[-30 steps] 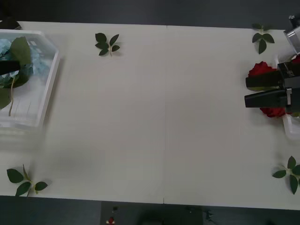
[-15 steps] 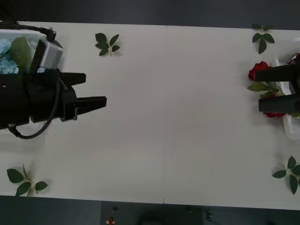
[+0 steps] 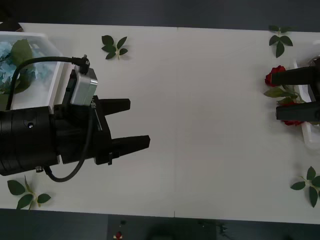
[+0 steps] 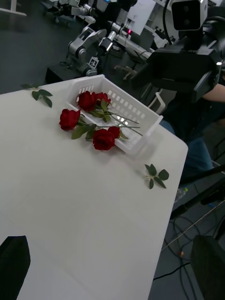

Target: Put the red flowers into the right box and the blue flowers into the left box

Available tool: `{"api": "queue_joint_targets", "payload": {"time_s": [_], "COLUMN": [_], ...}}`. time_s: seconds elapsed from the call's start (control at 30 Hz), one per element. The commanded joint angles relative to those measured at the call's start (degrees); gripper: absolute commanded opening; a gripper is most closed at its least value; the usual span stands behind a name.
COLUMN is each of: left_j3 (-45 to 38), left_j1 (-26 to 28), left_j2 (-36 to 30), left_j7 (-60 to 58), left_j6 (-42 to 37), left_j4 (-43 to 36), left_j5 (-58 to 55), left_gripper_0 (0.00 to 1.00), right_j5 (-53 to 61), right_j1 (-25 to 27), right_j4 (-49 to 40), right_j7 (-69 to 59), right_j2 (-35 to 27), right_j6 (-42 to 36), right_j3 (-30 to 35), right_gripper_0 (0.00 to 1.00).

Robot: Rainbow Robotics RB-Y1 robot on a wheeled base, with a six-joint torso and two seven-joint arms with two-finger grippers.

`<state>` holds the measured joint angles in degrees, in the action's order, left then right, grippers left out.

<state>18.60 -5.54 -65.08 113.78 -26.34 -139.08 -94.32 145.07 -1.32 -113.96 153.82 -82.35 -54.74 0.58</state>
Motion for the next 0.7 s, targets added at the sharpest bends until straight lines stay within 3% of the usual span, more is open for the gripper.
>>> {"api": "queue_joint_targets", "payload": {"time_s": [0.03,0.3,0.7], "left_j3": [-1.55,-1.81,0.29], "left_j1": [-2.55,-7.03,-9.67], "left_j2": [-0.13,1.80,3.03], "left_j7": [5.13,17.70,24.56], "left_j6": [-0.20,-11.10,-11.81], "left_j4": [3.73,16.29,14.62], "left_j5": [-6.66,-25.74,-27.41], "left_gripper_0": [1.00,1.00,1.00], "right_j5": [0.82,0.82,0.82], "right_j1": [-0.53,-0.53,-0.53], "right_j4": [-0.21,-0.21,-0.21], "right_j7": [0.34,0.34,0.34], "right_j2": [0.96,0.96,0.96], "right_j6": [0.16,0.16,0.16], "right_j3": [0.47,0.47,0.47], "right_gripper_0": [1.00,1.00,1.00]}}
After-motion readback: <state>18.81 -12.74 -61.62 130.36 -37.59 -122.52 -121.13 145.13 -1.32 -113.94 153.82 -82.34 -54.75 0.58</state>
